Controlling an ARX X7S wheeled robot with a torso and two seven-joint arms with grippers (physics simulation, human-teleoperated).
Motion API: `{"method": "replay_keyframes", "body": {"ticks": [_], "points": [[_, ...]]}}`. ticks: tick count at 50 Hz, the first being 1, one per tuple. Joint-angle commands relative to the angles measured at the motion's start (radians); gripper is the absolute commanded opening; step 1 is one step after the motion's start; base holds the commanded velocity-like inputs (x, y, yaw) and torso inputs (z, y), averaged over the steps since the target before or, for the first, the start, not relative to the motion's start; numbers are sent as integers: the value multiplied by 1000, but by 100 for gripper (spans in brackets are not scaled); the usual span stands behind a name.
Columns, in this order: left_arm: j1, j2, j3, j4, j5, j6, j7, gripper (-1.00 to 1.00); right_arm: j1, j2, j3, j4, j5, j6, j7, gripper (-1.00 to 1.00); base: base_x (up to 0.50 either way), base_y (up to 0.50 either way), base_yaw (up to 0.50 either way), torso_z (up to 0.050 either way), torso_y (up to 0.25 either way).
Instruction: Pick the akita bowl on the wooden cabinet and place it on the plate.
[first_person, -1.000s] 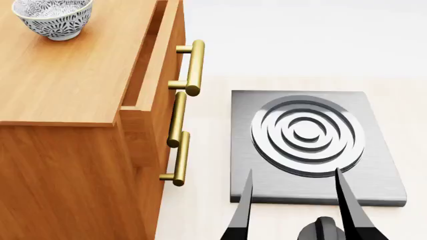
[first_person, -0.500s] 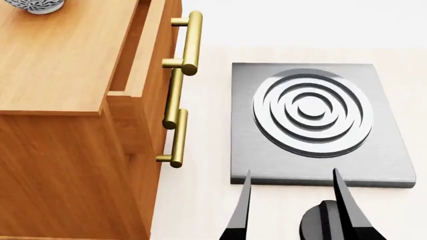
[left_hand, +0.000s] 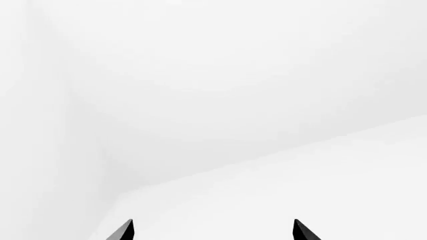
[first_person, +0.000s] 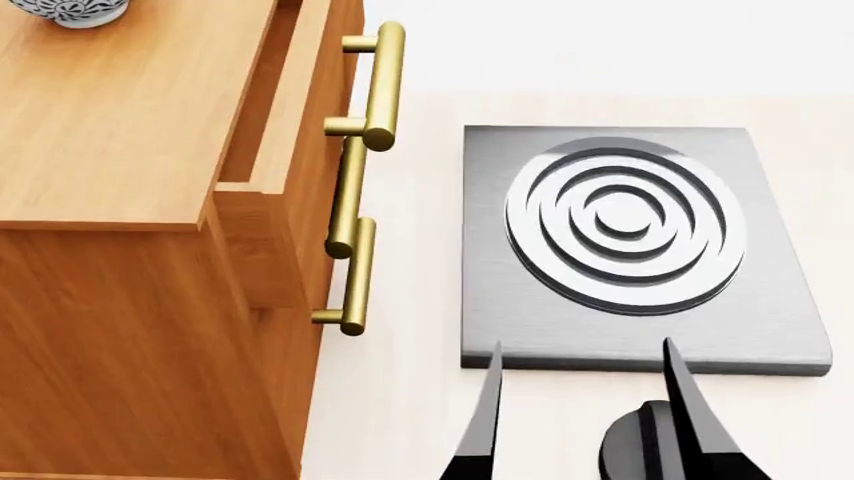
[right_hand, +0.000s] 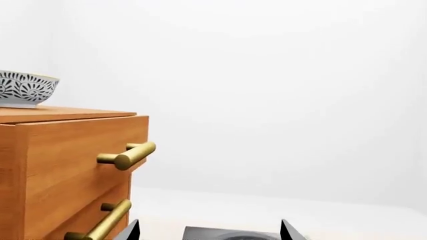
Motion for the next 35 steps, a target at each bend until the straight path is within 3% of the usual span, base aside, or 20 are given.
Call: {"method": "replay_keyframes", "body": {"ticks": [1, 6, 13, 21, 22, 26, 35], "points": [[-147, 13, 268, -466, -331, 277, -118, 100, 0, 2, 6, 27, 12, -25, -3, 100, 0, 0, 0, 0, 0], [-176, 13, 525, -567, -581, 359, -97, 100, 2, 4, 5, 40, 16, -38, -7, 100, 0, 0, 0, 0, 0], [-191, 13, 459, -579, -601, 309, -106, 100, -1, 7, 4, 39, 12, -46, -4, 100, 0, 0, 0, 0, 0], [-194, 13, 236, -579, -463, 199, -140, 100, 0, 8, 7, 49, 19, -54, -4, 100, 0, 0, 0, 0, 0], [-192, 12, 149, -579, -424, 182, -159, 100, 0, 8, 6, 48, 18, -53, -4, 100, 0, 0, 0, 0, 0], [-184, 12, 17, -579, -304, 128, -180, 100, -1, 9, 4, 48, 18, -56, -3, 100, 0, 0, 0, 0, 0], [-188, 12, -108, -579, -172, 24, -244, 100, -4, 12, 1, 44, 17, -59, -1, 100, 0, 0, 0, 0, 0]]}}
